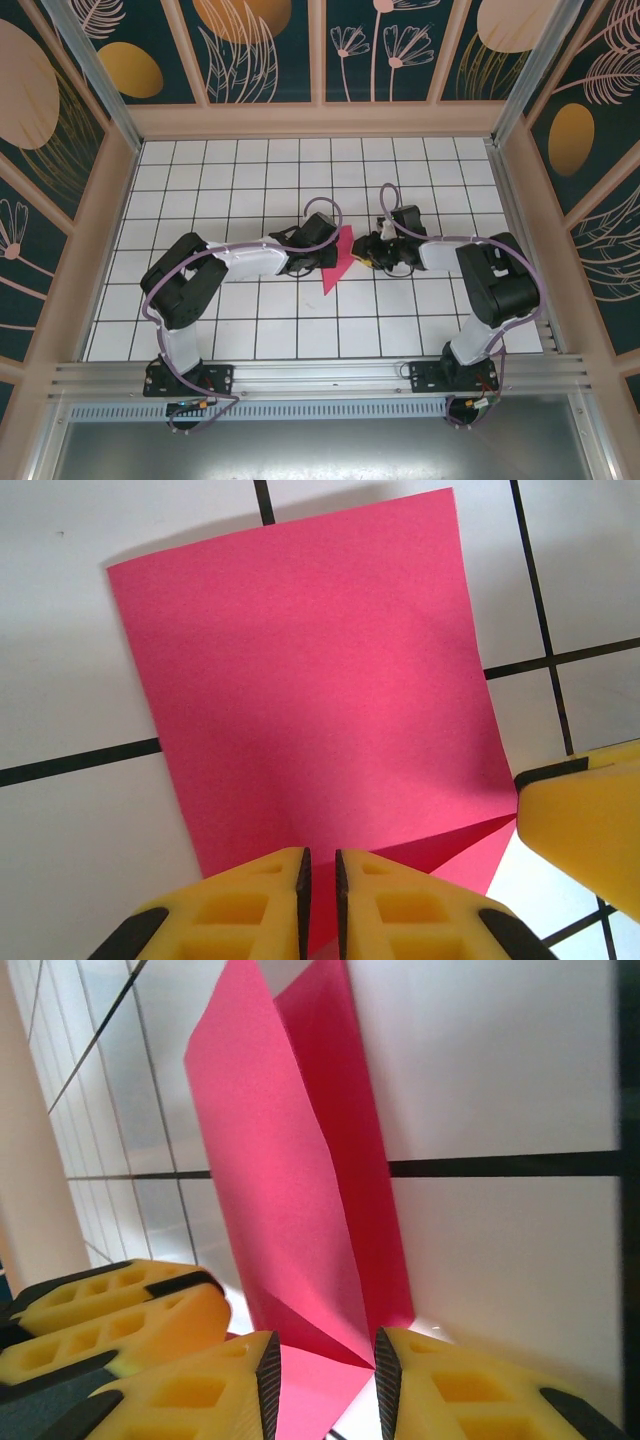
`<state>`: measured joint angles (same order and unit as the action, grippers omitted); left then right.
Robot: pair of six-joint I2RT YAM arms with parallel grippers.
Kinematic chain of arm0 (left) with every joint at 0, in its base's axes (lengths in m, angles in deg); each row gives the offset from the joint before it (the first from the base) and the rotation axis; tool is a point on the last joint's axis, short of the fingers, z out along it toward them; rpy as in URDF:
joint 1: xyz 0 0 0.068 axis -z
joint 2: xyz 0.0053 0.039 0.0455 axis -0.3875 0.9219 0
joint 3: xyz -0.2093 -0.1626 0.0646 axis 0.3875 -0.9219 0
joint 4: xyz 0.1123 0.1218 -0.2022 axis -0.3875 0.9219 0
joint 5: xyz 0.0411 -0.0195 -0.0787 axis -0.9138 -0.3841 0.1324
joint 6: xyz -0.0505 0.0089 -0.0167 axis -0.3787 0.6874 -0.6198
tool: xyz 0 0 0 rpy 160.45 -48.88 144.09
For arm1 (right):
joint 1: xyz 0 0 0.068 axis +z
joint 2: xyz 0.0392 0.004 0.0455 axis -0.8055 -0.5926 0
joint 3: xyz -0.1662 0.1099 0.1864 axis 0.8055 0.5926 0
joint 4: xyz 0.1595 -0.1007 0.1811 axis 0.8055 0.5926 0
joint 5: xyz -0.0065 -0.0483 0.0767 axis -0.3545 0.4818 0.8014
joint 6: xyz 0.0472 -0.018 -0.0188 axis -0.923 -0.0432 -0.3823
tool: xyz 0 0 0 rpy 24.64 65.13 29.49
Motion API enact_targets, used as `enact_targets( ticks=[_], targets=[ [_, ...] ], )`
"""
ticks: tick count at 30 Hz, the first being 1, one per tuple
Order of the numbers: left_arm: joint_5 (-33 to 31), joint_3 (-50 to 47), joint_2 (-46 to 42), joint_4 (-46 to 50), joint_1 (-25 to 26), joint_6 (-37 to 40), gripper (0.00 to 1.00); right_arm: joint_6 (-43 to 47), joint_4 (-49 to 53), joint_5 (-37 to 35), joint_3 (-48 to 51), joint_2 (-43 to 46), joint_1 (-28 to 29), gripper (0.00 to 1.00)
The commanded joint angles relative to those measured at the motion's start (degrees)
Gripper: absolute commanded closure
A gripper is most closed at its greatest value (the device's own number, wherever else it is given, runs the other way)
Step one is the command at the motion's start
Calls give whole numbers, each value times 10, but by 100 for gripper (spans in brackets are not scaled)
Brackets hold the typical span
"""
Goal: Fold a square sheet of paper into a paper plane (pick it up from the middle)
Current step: Fourth fold the wing at the center of the table.
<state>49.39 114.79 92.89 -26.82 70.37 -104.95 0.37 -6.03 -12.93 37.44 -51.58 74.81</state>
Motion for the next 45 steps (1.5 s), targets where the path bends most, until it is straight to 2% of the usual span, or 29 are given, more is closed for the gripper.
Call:
enact_targets(
  ticks=[1,14,24,29,34,39,45],
  targets=[
    [-7,-1,-1,12,0,3,81,37,-26,27,1,10,8,67],
    [-27,-25,-26,9,0,-24,83,82,-67,80,-8,-21,19,66],
    [-55,-31,-32,22,-2,-47,83,148,-19,87,-42,-52,41,66],
    [-59,-40,-52,19,-1,-44,82,177,8,88,-63,-70,47,71],
    [-38,-75,-85,-18,-2,-41,78,178,17,78,-75,-82,51,85],
    [-18,-115,-138,-59,-2,-28,70,141,-2,59,-71,-69,51,95],
    [12,-140,-153,-95,2,-10,59,64,-32,21,-65,-40,52,96]
  ],
)
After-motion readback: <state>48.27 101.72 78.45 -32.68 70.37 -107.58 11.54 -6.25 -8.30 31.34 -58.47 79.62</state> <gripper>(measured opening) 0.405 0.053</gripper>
